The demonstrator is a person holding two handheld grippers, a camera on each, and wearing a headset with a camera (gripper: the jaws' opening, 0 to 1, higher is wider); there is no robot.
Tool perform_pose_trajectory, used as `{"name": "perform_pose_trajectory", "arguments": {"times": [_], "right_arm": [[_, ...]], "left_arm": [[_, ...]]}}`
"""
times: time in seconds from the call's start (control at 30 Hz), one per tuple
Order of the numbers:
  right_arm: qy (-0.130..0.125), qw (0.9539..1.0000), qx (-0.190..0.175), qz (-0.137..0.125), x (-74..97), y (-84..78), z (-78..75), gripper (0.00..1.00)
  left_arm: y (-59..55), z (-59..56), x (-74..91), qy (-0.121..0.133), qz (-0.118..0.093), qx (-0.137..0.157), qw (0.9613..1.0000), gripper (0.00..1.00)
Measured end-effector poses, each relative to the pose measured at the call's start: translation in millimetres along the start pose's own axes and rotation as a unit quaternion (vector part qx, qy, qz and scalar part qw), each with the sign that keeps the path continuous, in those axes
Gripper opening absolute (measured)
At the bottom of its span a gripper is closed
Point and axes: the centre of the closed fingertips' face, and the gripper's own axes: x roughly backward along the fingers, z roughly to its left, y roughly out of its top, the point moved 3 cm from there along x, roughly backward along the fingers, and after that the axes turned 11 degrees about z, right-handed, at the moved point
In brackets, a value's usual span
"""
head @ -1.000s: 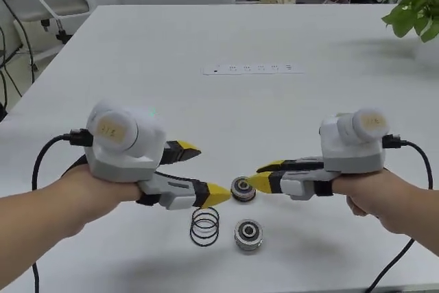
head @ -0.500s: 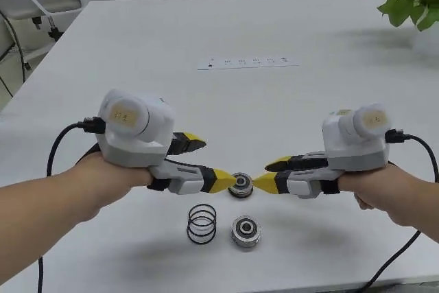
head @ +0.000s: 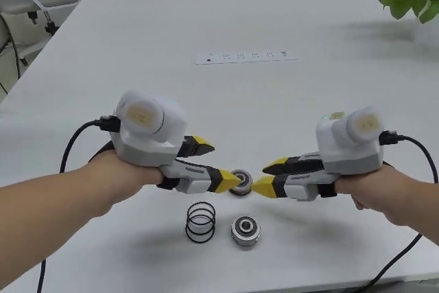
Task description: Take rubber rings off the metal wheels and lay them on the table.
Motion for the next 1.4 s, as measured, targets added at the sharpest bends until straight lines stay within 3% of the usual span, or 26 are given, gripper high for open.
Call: {"name": "perform_pose_trajectory", "arguments": {"times": [0.37,0.67,1.03,1.27,1.4], "right_arm": [[0.003,1.0,0.004,0.003,-4.0,-3.5,-1.0,0.27],[0.005,1.0,0.003,0.004,-5.4,-5.5,-0.9,0.28],[0.005,1.0,0.002,0.002,-5.6,-5.7,-0.7,0.27],[0.005,1.0,0.006,0.002,-6.5,-5.7,0.5,0.27],[0.006,0.9999,0.016,0.002,-8.3,-4.5,3.0,0.26]], "left_arm": [[-0.3,-8.0,-13.4,-0.019,0.011,-0.011,0.9997,0.35],[-1.8,-15.3,-22.7,-0.035,0.024,-0.022,0.9989,0.22],[-8.7,-11.8,-31.4,-0.027,0.047,-0.039,0.9978,0.15],[-10.2,-13.6,-31.4,-0.013,0.051,-0.064,0.9966,0.09],[-10.0,-10.5,-32.5,-0.007,0.048,-0.063,0.9969,0.08]]}}
